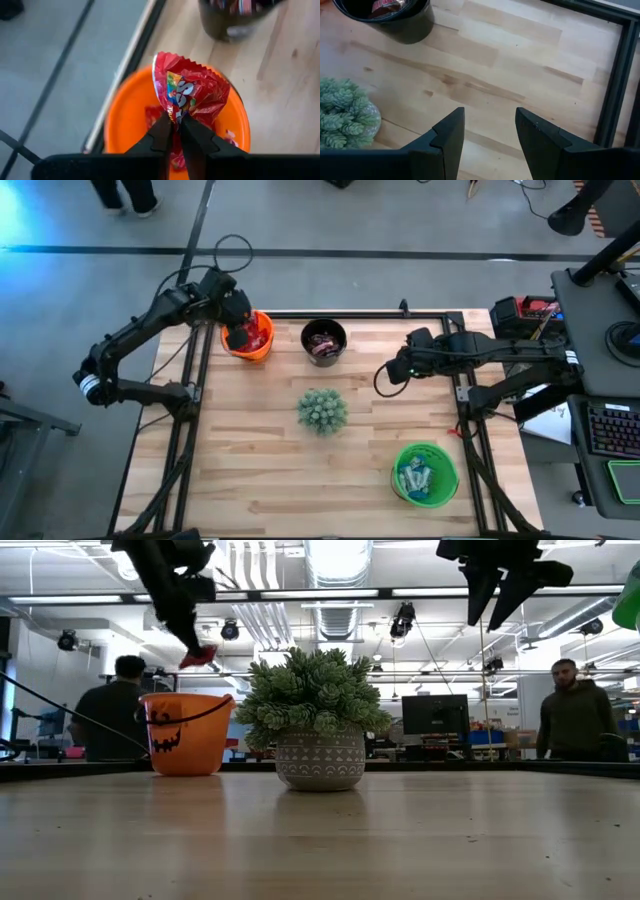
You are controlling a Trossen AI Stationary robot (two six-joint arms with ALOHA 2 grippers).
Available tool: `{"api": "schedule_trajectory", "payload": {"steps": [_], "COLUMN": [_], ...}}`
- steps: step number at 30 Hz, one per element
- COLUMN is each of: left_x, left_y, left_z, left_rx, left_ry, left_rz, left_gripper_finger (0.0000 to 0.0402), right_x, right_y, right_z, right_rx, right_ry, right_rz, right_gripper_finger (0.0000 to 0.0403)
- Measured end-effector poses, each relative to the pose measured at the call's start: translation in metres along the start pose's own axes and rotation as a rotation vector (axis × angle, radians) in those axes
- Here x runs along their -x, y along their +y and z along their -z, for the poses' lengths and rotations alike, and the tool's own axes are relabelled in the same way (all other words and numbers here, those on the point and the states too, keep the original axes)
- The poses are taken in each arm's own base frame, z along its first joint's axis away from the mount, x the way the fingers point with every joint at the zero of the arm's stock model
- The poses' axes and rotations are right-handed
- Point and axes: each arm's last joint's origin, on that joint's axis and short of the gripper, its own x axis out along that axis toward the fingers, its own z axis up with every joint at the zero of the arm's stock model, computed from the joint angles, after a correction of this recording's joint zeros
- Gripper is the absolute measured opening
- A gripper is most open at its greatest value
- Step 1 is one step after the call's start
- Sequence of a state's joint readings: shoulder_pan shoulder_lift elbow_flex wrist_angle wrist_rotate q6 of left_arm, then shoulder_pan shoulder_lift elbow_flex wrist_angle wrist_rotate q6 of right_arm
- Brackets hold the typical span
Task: Sort candy
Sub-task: Put the red candy into the orange bucket, then return to Home Position
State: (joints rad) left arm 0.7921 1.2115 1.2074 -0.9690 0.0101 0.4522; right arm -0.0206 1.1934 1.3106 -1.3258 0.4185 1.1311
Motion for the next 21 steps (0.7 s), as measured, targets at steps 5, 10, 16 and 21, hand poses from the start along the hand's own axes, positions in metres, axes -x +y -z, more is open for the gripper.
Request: {"api": "schedule_trajectory", "payload": {"steps": [5, 10, 16, 21], "left_x": [0.024, 0.034, 0.03, 0.029], "left_y": [0.008, 0.012, 0.009, 0.012], "left_z": [-0.017, -0.021, -0.014, -0.012], "left_rx": [0.0, 0.004, 0.008, -0.031], "left_ry": [-0.067, -0.063, -0.003, 0.061], "left_rz": [-0.034, -0.091, -0.063, -0.161], "left_gripper_finger": [0.0053, 0.0094, 0.012, 0.0123], "right_x": [0.001, 0.002, 0.002, 0.003], "right_y": [-0.002, -0.003, -0.003, -0.007], "right_z": [-0.001, -0.001, -0.001, -0.005], "right_rx": [-0.005, 0.012, 0.047, 0.057], "right_ry": [-0.004, -0.005, -0.006, -0.011], "right_rz": [-0.004, -0.005, -0.006, -0.003], "right_gripper_finger": [0.0169, 0.0169, 0.0169, 0.0169]}}
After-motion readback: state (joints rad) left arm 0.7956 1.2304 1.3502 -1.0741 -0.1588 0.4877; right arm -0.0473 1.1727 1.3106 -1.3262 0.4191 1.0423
